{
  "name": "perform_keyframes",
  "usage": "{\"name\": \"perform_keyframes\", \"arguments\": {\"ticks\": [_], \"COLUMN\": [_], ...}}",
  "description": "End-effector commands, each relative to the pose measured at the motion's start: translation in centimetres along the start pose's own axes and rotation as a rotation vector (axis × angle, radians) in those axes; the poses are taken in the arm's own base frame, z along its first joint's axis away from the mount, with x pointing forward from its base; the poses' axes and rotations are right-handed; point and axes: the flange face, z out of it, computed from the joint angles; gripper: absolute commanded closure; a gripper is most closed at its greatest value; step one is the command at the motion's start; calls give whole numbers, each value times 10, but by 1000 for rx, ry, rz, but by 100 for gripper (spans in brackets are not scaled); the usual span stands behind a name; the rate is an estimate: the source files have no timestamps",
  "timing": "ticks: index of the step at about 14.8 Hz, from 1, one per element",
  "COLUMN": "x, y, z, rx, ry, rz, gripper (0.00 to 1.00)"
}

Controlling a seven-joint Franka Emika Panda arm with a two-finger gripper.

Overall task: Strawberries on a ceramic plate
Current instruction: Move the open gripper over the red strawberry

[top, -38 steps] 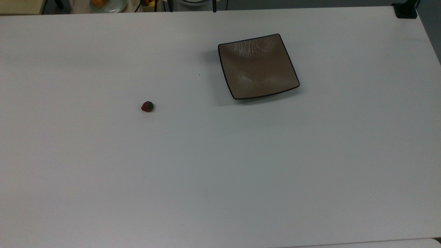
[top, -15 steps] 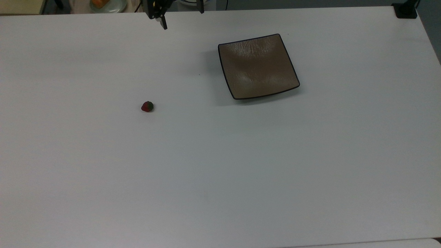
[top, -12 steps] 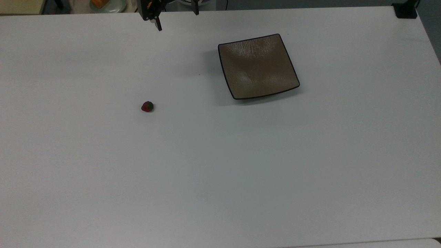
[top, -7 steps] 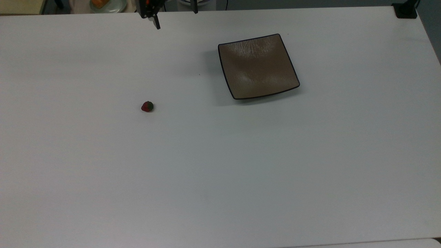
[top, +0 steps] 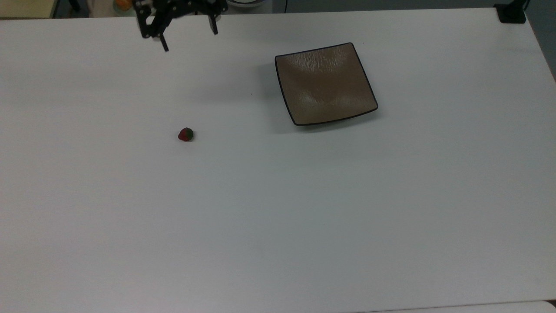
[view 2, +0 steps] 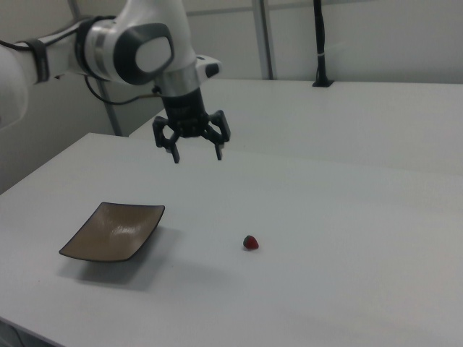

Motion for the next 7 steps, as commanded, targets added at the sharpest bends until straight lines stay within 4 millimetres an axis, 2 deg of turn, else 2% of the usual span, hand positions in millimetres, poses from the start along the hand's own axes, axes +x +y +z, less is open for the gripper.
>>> {"name": "perform_keyframes", "arguments": {"ticks": [1,4,7], "x": [8,3,-3], "y": [19,36,51], "z": [42,82,114], "rx": [6,2,-20], "ry": [-14,-15,-19], "rz": [-37,-15,-2], "gripper": [0,0,0]}}
